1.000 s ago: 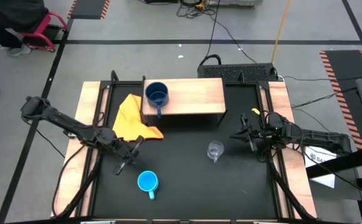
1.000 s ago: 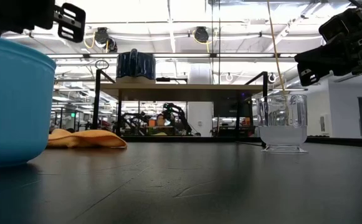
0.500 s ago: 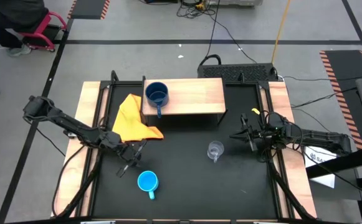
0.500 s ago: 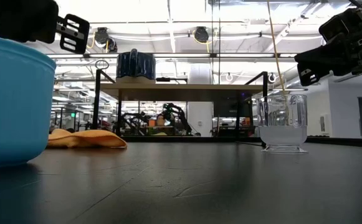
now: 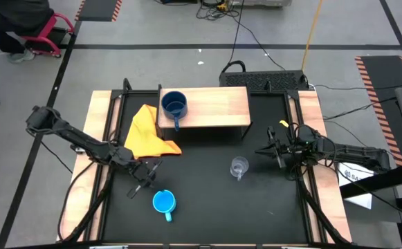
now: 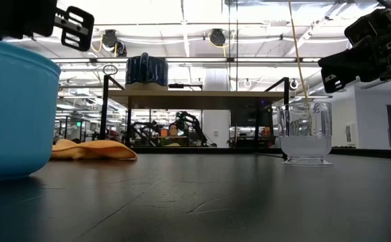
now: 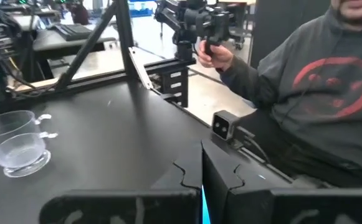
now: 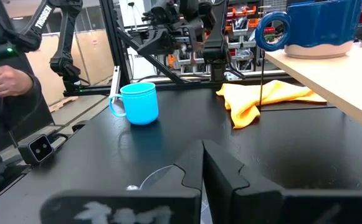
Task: Stack small to large cups/mugs on shelf
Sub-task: Put the blue mug on the shelf
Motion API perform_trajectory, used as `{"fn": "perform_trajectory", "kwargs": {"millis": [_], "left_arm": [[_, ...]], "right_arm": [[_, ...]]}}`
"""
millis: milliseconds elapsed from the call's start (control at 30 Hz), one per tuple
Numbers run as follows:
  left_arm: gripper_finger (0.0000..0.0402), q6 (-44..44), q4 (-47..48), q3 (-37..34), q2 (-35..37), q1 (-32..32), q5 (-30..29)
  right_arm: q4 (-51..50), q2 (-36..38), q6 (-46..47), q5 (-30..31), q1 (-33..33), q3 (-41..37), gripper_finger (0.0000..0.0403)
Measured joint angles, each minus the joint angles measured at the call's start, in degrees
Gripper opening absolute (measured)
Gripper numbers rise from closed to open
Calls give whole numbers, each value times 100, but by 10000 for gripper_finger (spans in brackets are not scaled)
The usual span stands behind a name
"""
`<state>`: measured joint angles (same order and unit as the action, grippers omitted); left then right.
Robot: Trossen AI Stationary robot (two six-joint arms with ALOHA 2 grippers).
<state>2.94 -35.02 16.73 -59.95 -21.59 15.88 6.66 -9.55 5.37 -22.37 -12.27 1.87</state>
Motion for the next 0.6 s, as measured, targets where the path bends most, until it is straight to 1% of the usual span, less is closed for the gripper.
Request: {"fn": "perform_trajectory", "kwargs": {"millis": [67,200,267,433,600], "left_arm": [[0,-11,422,215,1,-72,-28],[0,13,1836,809,-6,-286,-554],[0,56,2345,1072,-3,-360,-737],[0,-21,3073,1512,-3,-414,-936],[0,-173,3440,1818,-1,-410,-1004]], "right_arm": [[0,0,0,0,0,0,0],[0,1,13,1,0,0,0],[0,1,15,0,0,0,0],[0,1,55,0,0,0,0],[-1,1,61,0,0,0,0]]}}
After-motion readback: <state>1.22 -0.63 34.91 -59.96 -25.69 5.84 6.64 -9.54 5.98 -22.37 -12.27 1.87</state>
